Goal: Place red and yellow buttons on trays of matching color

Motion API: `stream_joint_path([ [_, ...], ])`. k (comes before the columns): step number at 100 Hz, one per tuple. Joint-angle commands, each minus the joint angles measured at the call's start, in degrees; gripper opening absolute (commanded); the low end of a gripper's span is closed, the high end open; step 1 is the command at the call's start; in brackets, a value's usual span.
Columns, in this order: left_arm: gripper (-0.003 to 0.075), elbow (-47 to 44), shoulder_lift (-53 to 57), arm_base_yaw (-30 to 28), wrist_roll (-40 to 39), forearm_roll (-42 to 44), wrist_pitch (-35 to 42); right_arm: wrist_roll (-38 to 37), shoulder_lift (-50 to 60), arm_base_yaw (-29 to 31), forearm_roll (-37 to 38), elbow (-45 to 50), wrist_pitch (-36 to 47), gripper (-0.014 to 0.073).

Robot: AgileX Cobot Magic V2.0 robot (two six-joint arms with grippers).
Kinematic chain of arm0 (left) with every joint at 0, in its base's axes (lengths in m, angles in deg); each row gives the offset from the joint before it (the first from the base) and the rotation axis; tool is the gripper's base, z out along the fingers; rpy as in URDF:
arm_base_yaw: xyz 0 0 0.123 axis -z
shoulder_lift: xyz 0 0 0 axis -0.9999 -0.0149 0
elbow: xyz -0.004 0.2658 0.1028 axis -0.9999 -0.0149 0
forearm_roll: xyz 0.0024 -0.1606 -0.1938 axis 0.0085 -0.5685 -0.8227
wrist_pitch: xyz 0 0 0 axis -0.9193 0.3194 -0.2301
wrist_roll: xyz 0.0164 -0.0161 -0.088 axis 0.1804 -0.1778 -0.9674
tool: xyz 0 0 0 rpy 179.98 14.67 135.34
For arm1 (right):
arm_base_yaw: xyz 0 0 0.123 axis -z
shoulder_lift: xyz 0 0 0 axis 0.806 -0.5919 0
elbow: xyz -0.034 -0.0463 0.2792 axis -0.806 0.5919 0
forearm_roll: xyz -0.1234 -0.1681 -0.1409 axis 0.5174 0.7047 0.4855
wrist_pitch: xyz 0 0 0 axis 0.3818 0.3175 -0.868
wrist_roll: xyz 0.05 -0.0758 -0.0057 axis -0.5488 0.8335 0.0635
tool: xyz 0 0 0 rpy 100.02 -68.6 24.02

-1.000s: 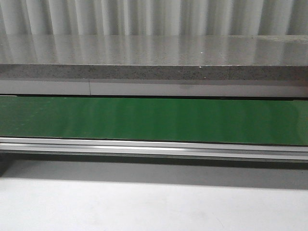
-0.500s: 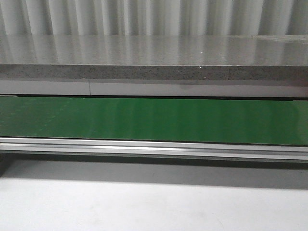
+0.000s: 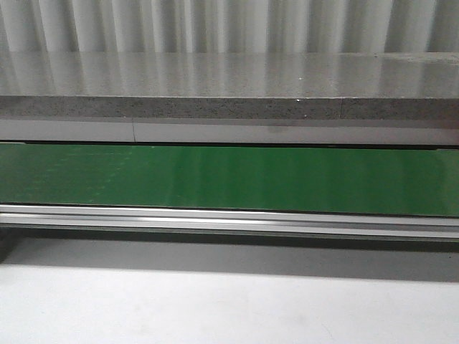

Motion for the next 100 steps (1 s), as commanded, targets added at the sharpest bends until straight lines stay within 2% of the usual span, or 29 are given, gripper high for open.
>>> stream_joint_path([
  [1, -0.002, 1.52, -0.1, 0.42, 0.06, -0.56, 4.28, 0.73, 1.12, 0.18, 1.43, -0.08, 4.89, -0.0066],
  [34, -0.002, 1.52, -0.1, 0.42, 0.06, -0.56, 4.28, -0.66, 12.12, 0.28, 1.89, 7.07, 3.88, -0.0065],
  [53, -0.002, 1.52, -0.1, 0.42, 0.06, -0.56, 4.28, -9.34, 17.32, 0.28, 11.47, 8.55, -0.35, -0.0065],
  [65, -0.002, 1.52, -0.1, 0.42, 0.06, -0.56, 4.28, -10.49, 22.43, 0.28, 12.91, 8.55, -6.08, -0.0065],
  [100, -0.002, 1.52, -0.45, 0.42, 0.06, -0.56, 4.27, -10.49, 22.41, 0.48, 14.1, 8.55, -8.14, -0.0065],
])
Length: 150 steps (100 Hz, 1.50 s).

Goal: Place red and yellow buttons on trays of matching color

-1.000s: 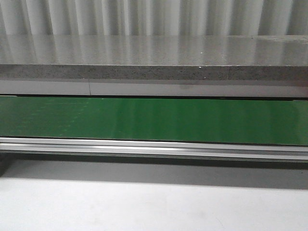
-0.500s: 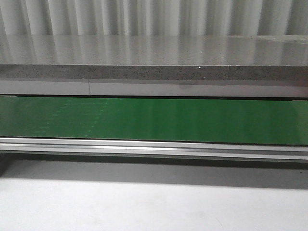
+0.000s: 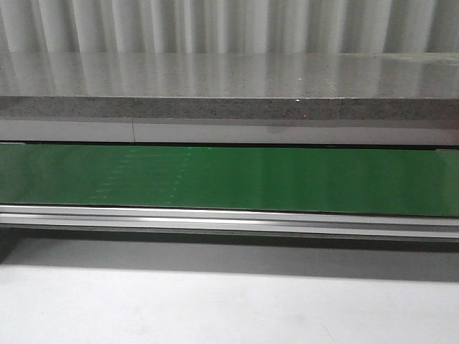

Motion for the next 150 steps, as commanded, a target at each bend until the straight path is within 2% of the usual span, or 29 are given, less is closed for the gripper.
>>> stream_joint_path([
  [1, -0.002, 1.61, -0.45, 0.42, 0.06, -0.56, 4.27, -0.07, 1.04, 0.36, 0.9, -1.12, 4.11, -0.0065],
  [109, -0.002, 1.29, 0.02, 0.42, -0.32, -0.56, 4.27, -0.07, 0.98, 0.36, 0.9, -1.12, 4.1, -0.0065],
  [120, -0.002, 1.01, 0.84, 0.23, -2.72, 2.7, 4.53, -0.07, 0.98, 0.36, 0.9, -1.12, 4.1, -0.0065],
  [138, -0.002, -4.26, 3.91, -2.84, -2.43, 5.75, 14.84, -0.07, 0.98, 0.36, 0.9, -1.12, 4.1, -0.0065],
  [150, -0.002, -9.1, 8.14, -4.82, -2.19, 5.75, 18.12, -0.07, 0.98, 0.36, 0.9, -1.12, 4.1, -0.0065],
])
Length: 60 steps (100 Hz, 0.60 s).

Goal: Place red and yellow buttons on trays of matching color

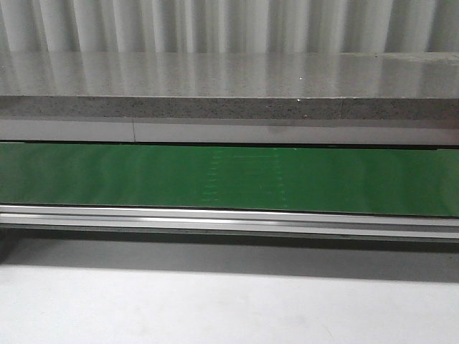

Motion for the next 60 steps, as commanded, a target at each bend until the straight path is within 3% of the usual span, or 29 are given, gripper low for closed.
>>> stream_joint_path([
  [1, -0.002, -1.79, 2.55, -1.44, -0.26, 0.12, 7.39, -0.03, 0.98, 0.36, 0.77, -1.12, 4.1, -0.0065],
  [38, -0.002, -16.13, 20.6, -4.05, -0.26, -0.01, 10.56, -0.03, 0.98, 0.36, 0.77, -1.12, 4.1, -0.0065],
  [55, -0.002, -23.52, 27.11, -4.05, -0.26, -1.56, 15.65, -0.03, 0.98, 0.36, 0.77, -1.12, 4.1, -0.0065],
  [60, -0.002, -22.96, 26.67, -4.05, -0.26, -2.44, 11.85, -0.03, 0.98, 0.36, 0.77, -1.12, 4.1, -0.0065],
])
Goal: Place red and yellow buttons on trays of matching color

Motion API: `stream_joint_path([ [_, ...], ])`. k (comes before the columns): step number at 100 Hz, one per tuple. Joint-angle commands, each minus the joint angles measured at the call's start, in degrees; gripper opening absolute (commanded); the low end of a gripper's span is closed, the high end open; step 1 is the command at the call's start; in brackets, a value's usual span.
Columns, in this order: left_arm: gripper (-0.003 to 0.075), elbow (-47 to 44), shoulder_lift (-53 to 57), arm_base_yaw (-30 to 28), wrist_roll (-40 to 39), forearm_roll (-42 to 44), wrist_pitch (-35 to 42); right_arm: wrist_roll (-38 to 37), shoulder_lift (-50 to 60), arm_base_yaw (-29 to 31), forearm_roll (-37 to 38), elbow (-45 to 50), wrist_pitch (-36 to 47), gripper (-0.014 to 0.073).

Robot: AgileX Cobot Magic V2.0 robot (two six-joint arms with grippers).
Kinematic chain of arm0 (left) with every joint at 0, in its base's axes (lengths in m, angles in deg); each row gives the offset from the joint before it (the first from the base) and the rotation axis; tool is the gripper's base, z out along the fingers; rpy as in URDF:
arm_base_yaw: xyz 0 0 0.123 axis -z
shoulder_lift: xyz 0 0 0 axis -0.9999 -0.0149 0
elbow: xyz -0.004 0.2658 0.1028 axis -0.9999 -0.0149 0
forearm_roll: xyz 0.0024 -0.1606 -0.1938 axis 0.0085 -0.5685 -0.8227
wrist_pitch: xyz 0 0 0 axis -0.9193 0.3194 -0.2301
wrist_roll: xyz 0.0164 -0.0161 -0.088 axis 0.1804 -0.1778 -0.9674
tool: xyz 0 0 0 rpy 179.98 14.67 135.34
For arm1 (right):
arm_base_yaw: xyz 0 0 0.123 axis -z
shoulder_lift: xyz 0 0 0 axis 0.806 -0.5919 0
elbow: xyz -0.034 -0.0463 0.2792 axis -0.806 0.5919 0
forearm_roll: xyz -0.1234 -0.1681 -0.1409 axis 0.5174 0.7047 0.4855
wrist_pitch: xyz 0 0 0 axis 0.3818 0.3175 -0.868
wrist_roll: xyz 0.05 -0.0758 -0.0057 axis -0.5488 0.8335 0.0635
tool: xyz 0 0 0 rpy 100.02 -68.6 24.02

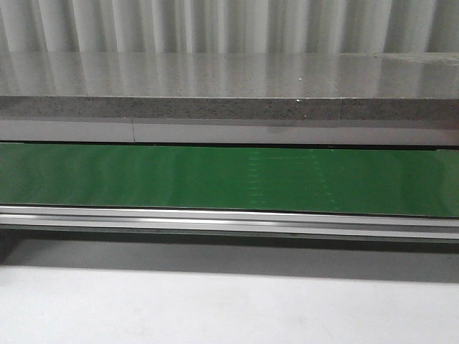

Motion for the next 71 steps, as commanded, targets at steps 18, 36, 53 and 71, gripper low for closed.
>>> stream_joint_path([
  [18, -0.002, -2.52, 2.04, -0.08, -0.26, -1.75, 2.63, -0.03, 0.86, 0.36, 0.77, -1.12, 4.19, -0.0065],
  [36, -0.002, -2.52, 2.04, -0.08, -0.26, -1.75, 2.49, -0.03, 0.86, 0.36, 0.77, -1.12, 4.19, -0.0065],
  [53, -0.002, -2.52, 2.04, -0.08, -0.26, -1.75, 2.49, -0.03, 0.86, 0.36, 0.77, -1.12, 4.19, -0.0065],
  [71, -0.002, -2.52, 2.04, -0.08, -0.26, -1.75, 2.49, -0.03, 0.86, 0.36, 0.77, -1.12, 4.19, -0.0065],
])
